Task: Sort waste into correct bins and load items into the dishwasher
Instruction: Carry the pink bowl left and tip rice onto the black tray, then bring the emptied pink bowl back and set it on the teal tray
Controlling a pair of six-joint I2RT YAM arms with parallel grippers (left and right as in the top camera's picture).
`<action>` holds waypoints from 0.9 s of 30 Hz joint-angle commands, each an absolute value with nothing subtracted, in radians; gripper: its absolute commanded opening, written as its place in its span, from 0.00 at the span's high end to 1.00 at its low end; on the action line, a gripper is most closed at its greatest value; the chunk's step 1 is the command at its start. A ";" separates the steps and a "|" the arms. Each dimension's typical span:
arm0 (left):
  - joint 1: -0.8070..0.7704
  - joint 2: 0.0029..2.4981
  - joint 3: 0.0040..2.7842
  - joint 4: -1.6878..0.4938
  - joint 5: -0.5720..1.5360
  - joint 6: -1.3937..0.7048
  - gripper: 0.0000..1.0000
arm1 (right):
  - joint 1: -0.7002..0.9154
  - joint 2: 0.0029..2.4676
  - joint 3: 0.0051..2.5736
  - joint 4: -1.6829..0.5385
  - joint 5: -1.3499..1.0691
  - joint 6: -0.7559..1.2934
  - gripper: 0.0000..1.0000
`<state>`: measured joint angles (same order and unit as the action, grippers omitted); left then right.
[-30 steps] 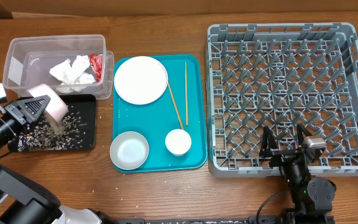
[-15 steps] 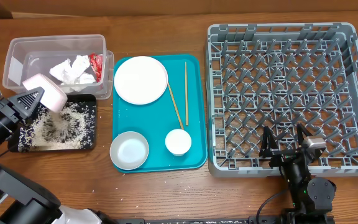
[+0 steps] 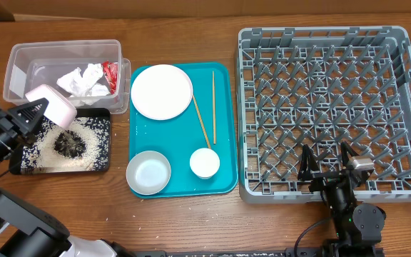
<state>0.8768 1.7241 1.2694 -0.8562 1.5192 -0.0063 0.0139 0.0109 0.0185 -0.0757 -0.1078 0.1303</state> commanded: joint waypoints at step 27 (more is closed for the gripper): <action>0.398 1.513 1.302 -0.754 0.967 -0.200 0.96 | 0.015 0.003 0.008 -0.072 -0.114 0.130 0.00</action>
<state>0.5434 1.6100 1.2697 -0.7578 1.2469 -0.1825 0.0135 0.0109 0.0185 -0.0757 -0.1078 0.1299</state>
